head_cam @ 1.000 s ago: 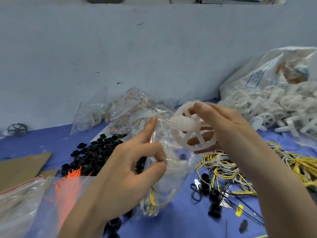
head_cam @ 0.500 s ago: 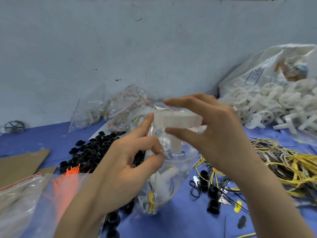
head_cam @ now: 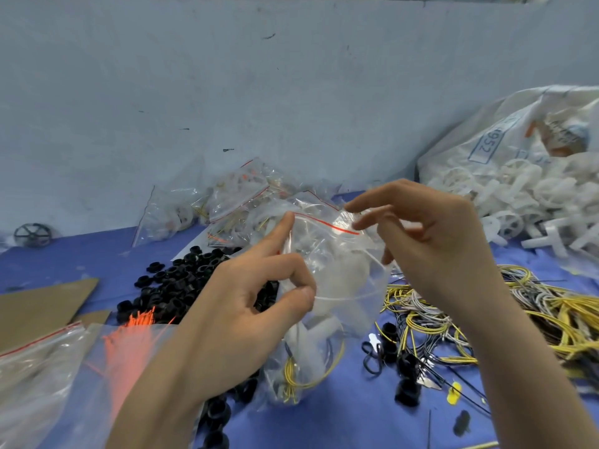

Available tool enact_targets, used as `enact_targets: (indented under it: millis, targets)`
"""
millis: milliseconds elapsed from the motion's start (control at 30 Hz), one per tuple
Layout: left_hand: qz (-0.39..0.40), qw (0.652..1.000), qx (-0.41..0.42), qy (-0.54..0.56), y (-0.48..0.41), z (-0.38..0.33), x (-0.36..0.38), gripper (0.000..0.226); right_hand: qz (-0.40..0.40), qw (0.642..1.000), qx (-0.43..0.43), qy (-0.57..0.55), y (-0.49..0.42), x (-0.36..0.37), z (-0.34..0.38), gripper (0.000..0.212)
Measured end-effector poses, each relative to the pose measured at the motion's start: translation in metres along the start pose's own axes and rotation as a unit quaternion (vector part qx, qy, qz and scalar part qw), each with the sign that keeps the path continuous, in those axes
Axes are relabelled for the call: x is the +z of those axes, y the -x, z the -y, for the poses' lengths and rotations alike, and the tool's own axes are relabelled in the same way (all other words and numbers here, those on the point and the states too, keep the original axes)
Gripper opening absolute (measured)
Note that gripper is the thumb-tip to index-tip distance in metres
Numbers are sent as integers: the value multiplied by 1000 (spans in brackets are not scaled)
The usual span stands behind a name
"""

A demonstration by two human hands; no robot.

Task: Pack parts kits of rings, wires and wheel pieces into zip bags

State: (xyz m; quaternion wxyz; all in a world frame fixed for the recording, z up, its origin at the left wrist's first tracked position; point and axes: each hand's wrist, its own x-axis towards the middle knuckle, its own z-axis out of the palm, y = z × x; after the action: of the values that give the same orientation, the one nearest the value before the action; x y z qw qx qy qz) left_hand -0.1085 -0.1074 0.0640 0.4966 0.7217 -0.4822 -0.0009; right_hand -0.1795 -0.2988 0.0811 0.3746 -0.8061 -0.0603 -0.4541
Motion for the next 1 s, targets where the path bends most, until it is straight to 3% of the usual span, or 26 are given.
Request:
enact_targets:
  millis: [100,200,267,467,567,700,767,900,1000]
  targets:
    - [-4,1000,-1,2,0,0,0,24,-42,996,34,72,-2,-2,-10,20]
    - [-2,1000,-2,-2,0,-1,2,26,98,974,199,40,-1,-1,-27,11]
    - [7,1000,-1,-17,-1,-3,3,29,133,952,271,-47,2,2,-34,6]
    - [-44,993,45,-100,1,0,-10,23,-31,939,294,-175,-3,-15,-37,21]
    - [-87,975,73,-191,0,1,-19,14,-51,911,313,-264,-5,-21,-35,20]
    - [-115,971,85,-190,-1,5,-18,11,-62,881,322,-340,-6,-31,-33,28]
    - [-126,980,64,-142,-1,6,-16,19,-51,898,317,-302,-4,-36,-33,30]
    - [-119,983,60,-123,-1,2,-11,52,-21,983,181,-21,-3,-37,-23,12]
    - [-96,982,97,-133,-3,-5,-5,60,83,993,42,70,-1,-28,5,34]
